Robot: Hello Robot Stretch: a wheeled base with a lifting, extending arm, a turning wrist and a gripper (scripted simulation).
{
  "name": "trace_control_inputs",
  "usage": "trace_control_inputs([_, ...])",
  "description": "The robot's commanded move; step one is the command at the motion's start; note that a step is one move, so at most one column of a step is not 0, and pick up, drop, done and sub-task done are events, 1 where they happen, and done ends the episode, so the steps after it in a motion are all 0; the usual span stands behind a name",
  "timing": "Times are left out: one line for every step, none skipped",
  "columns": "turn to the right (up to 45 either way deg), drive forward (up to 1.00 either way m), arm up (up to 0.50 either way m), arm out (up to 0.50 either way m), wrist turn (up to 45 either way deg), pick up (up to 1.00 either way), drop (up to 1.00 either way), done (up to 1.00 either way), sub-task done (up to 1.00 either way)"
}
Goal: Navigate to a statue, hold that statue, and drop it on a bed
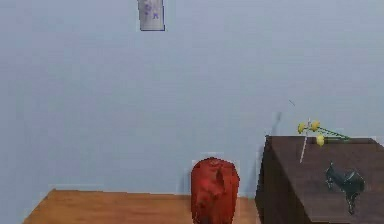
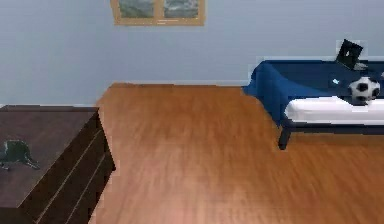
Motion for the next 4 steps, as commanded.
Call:
trace_control_inputs([30.0, 0.0, 0.0, 0.0, 0.0, 0.0, 0.0, 0.0, 0.0])
trace_control_inputs([0.0, 0.4, 0.0, 0.0, 0.0, 0.0, 0.0, 0.0, 0.0])
trace_control_inputs([-45.0, 0.0, 0.0, 0.0, 0.0, 0.0, 0.0, 0.0, 0.0])
trace_control_inputs([-24.0, 0.0, 0.0, 0.0, 0.0, 0.0, 0.0, 0.0, 0.0])
